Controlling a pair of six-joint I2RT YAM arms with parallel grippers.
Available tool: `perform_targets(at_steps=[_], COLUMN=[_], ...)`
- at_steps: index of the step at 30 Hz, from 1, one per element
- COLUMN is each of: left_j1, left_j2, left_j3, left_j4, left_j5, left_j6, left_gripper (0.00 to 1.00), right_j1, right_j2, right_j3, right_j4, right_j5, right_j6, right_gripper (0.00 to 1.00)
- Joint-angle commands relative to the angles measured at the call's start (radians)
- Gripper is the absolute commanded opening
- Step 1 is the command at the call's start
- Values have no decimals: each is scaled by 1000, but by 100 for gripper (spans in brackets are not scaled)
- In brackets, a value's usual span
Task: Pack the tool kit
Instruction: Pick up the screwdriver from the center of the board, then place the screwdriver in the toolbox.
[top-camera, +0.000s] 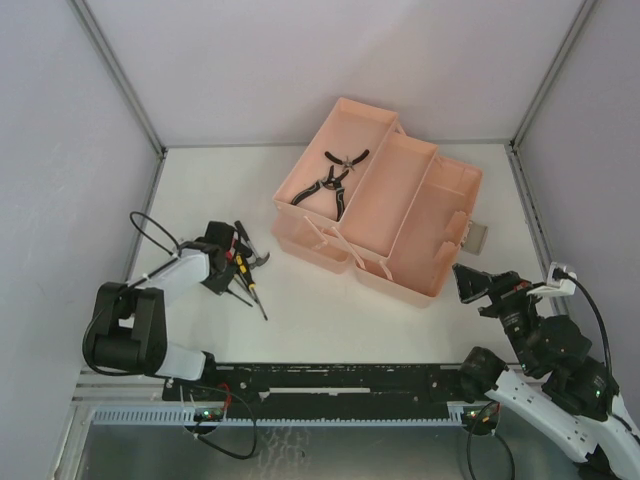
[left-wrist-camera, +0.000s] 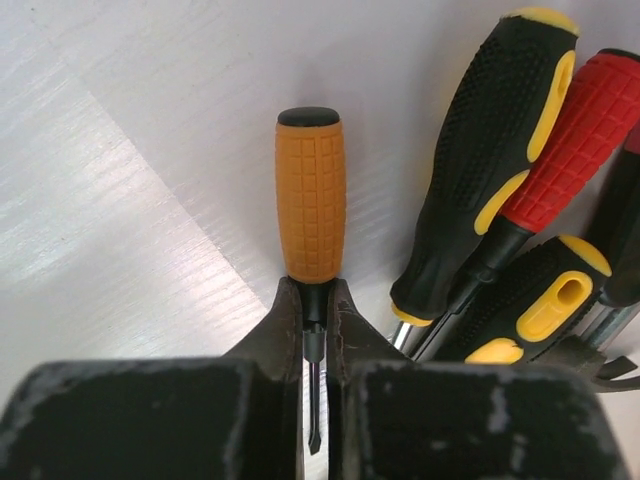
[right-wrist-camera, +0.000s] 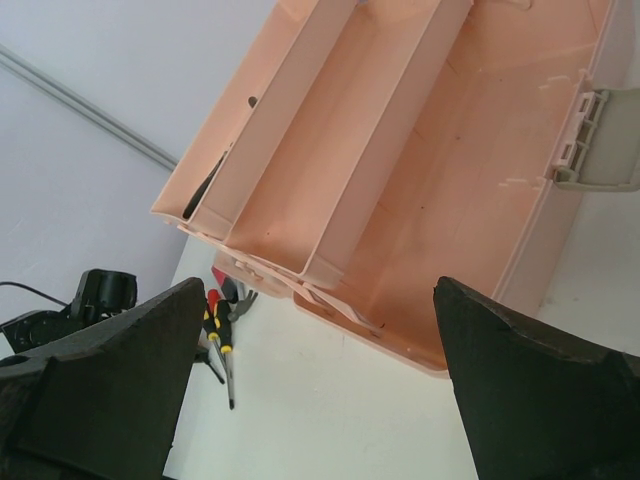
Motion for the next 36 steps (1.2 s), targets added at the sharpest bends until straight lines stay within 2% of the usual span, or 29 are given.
perform_targets(at_steps=[1, 6, 12, 16, 21, 26, 34, 36], left_j1=[6, 6, 6, 5, -5, -91, -476, -554], left_j2=[-79, -229, -523, -786, -1052, -1050, -912, -892], left_j3=[-37, -68, -151, -237, -272, -200, -114, -85], left_j4=[-8, -2, 61, 190, 285, 305, 498, 533], left_j5=[-1, -9, 8, 116, 274, 374, 363, 329], left_j6=[3, 31, 139, 278, 360, 431, 481, 489], left_gripper=[1, 0, 0, 0, 0, 0, 0, 0], right_j1=[-2, -1, 0, -1, -1, 0, 9, 18], right_j2=[-10, 7, 34, 53, 142, 270, 427, 441], right_j3=[-1, 0, -19, -50, -72, -74, -83, -91], right_j4=[5, 16, 83, 203, 306, 391, 521, 552], right_j5=[17, 10, -71, -218, -396, -524, -676, -659], right_j6=[8, 11, -40, -125, -173, -187, -194, -179], right_gripper=[96, 96, 97, 96, 95, 92, 87, 82])
